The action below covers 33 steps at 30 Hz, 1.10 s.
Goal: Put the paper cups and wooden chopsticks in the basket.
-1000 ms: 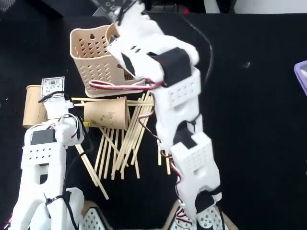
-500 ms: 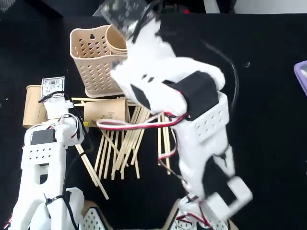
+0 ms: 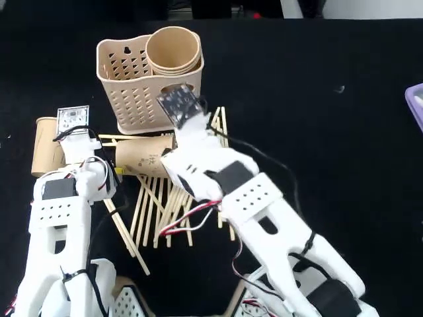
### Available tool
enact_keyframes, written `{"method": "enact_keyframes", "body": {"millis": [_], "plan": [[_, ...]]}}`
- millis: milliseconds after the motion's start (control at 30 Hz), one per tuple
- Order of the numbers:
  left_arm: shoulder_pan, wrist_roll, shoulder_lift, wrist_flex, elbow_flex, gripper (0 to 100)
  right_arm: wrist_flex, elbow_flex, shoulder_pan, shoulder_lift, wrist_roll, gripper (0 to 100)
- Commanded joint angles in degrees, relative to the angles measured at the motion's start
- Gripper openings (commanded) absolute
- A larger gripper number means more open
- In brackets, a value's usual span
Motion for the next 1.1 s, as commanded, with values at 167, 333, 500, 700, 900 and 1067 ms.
{"method": "enact_keyframes", "body": {"millis": [167,333,500,700,900,1067], "plan": [[0.5,0.0,-1.2,-0.1,-0.5,23,-5.0,-3.6,-2.1,8.8,-8.0,27.0],[0.5,-0.1,-1.2,-0.1,-0.5,23,-4.9,-6.9,-2.2,14.9,-10.2,27.1],[0.5,-0.2,-1.2,-0.1,-0.5,23,-4.2,-6.7,-4.8,15.7,-9.7,20.4],[0.5,-0.3,-1.2,-0.1,-0.5,23,-2.9,-7.1,-7.5,15.5,2.3,2.4],[0.5,-0.3,-1.2,-0.1,-0.5,23,0.8,-6.5,-7.1,8.5,7.8,1.1],[0.5,-0.3,-1.2,-0.1,-0.5,23,7.5,-6.4,-7.0,-3.2,12.1,1.1]]}}
